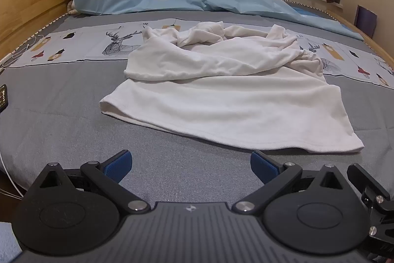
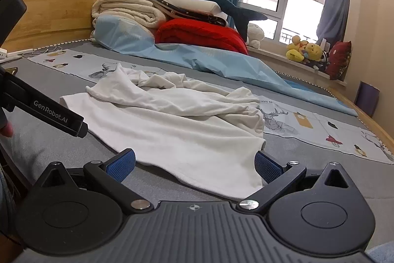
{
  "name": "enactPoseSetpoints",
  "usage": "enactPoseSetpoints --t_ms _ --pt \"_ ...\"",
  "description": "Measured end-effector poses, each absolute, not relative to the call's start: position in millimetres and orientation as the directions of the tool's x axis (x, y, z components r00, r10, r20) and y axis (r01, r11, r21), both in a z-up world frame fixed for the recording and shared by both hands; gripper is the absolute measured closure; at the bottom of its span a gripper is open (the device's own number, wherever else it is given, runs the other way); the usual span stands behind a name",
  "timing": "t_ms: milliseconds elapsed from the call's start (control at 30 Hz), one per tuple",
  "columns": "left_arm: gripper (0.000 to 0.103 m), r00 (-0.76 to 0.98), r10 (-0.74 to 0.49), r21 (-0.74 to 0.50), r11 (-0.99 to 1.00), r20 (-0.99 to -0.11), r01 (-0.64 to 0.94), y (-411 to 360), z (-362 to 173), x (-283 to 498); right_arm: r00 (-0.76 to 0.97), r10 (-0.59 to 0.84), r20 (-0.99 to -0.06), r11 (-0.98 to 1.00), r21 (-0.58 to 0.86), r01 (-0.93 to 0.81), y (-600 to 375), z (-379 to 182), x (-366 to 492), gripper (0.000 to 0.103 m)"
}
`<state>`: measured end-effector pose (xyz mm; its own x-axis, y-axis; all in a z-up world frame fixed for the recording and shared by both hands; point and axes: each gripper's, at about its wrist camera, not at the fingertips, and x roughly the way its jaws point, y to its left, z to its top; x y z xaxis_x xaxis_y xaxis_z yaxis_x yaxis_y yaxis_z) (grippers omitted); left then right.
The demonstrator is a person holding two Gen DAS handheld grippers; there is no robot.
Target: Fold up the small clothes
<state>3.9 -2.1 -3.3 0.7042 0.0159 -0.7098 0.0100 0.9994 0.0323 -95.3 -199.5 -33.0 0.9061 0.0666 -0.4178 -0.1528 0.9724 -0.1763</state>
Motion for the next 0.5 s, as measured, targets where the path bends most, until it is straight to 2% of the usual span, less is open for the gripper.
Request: enactPoseSetpoints --t_ms 500 --pt "0.001 0.706 0.016 0.034 0.999 -0.708 0.011 -3.0 -3.8 5.1 0.907 0.064 -0.417 0.972 -0.181 -0.152 -198.4 -34.8 -94.2 0.001"
